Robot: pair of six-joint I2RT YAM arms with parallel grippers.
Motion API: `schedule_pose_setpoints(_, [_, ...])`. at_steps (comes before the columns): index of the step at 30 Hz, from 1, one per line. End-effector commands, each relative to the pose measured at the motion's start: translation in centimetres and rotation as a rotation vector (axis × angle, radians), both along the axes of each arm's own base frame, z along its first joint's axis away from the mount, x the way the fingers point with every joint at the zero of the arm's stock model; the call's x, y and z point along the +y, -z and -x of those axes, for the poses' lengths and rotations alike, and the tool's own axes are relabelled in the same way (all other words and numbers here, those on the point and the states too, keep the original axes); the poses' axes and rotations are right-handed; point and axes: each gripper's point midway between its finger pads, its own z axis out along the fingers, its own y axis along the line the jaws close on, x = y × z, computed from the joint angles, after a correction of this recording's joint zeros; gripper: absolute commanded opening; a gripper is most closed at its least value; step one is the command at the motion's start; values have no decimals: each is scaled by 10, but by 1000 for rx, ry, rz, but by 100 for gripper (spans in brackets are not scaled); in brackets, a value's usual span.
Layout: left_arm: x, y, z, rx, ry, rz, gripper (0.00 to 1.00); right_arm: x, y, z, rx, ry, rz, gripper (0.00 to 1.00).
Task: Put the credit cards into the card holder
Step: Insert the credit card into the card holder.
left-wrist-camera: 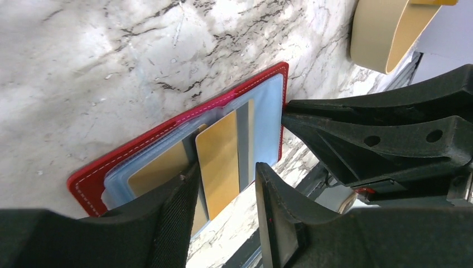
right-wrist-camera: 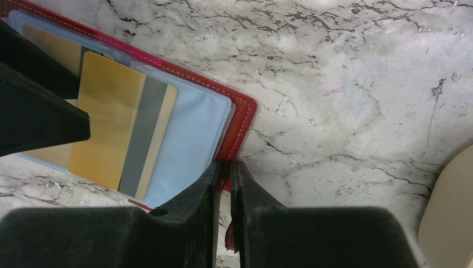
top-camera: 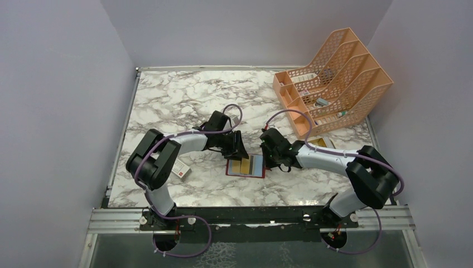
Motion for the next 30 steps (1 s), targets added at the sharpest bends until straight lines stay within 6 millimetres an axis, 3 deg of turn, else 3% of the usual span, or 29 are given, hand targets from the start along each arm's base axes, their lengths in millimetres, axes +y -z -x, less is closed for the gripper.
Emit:
schedule_pose_setpoints(1, [10,1,0,-26,-29,-58,45,1,8,9,34,-4,-17,12])
schedule_pose_setpoints(5, [9,-6,7,-38,-26,-47,46,5,4,10,33,-4,-39,12])
schedule_pose_setpoints(13, [0,1,20,-18,-9,-51,45,9,1,11,35,-4,-69,11])
schedule_pose_setpoints(21, [-21,-5,24,-35,3,-15,23,14,5,18,58,11,-123,10])
schedule_pose_setpoints(30, [-31,-3,24,-41,20,-9,21,8,3,14,33,31,-107,11])
